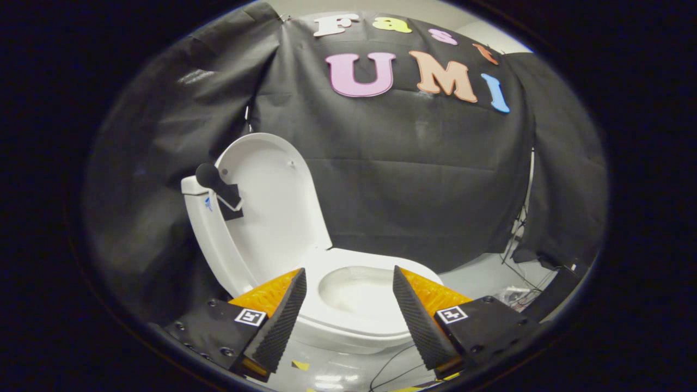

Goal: Open the toilet lid.

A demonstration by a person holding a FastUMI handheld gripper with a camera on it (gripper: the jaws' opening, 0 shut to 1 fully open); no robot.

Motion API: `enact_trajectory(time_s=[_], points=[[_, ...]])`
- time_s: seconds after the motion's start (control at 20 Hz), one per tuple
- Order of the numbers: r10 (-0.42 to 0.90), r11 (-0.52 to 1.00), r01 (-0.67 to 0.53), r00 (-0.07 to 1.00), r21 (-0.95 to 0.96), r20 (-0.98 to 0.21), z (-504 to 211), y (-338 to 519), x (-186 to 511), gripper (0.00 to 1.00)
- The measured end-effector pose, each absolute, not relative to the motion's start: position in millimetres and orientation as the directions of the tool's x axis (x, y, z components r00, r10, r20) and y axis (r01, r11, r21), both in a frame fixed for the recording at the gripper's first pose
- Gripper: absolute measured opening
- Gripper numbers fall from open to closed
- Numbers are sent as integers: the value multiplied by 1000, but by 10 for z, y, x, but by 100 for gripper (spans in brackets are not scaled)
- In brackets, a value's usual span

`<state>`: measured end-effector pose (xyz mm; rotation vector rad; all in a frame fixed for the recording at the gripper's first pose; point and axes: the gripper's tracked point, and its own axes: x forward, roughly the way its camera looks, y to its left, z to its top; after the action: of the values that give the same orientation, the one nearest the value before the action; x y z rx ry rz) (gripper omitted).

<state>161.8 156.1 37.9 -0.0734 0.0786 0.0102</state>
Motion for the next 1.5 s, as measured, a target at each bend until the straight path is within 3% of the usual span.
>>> enact_trajectory(time_s=[0.6,1.5], points=[[-69,997,72,990,20,-123,345,1046,1456,98],[-91,993,84,992,81,88,1165,1014,1155,98]])
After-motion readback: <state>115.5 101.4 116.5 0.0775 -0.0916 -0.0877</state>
